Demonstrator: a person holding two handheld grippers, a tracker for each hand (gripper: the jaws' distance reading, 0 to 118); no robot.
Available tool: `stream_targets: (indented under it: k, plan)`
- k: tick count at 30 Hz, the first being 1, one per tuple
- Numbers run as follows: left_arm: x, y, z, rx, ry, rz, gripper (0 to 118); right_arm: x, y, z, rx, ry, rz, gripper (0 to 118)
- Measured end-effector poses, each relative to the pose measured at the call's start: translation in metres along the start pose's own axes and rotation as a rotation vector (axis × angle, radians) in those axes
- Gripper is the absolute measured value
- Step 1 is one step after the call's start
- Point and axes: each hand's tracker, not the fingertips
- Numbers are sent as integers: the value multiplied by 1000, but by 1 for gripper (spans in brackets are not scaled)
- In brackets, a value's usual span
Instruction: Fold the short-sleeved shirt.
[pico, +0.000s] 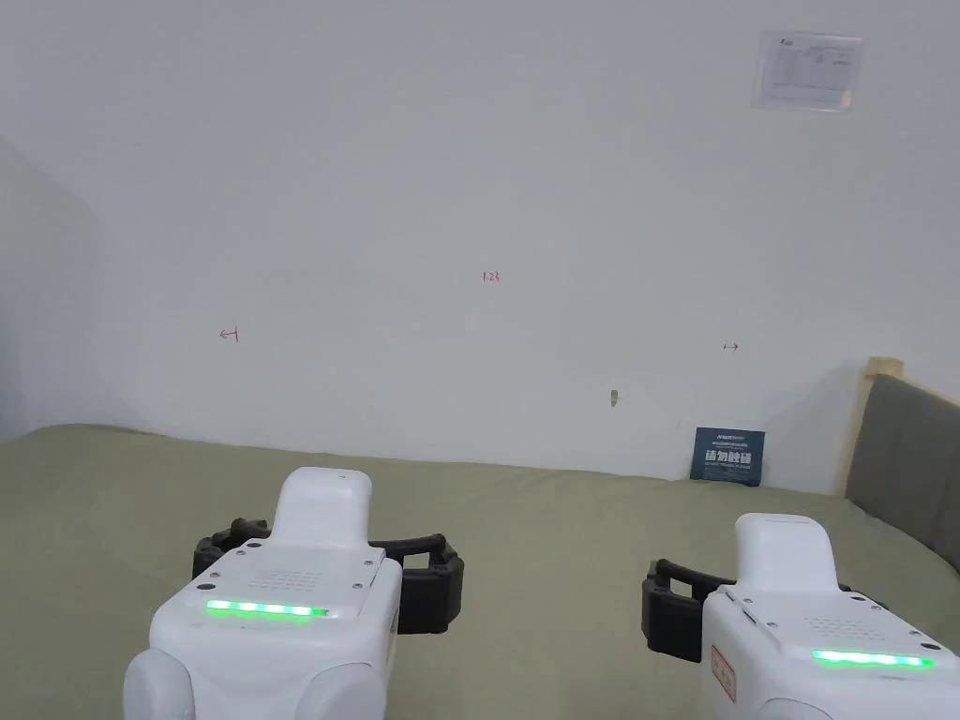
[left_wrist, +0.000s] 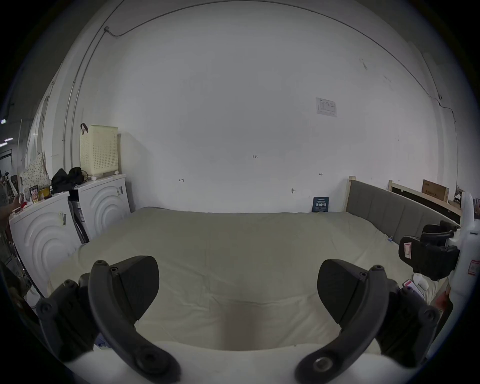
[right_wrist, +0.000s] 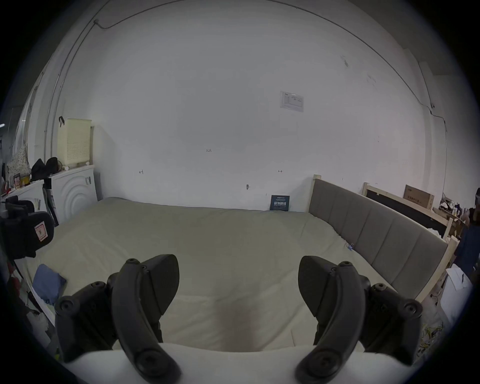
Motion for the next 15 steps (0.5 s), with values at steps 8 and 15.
stream_targets:
  k: [8,15]
  plan:
    - [0,0,-5,-13,-5,17,118,2,5,-2,-1,1,-35,97]
    - [0,2,-7,-12,-14,26,118,7,4,-4,-20,82,-129,97]
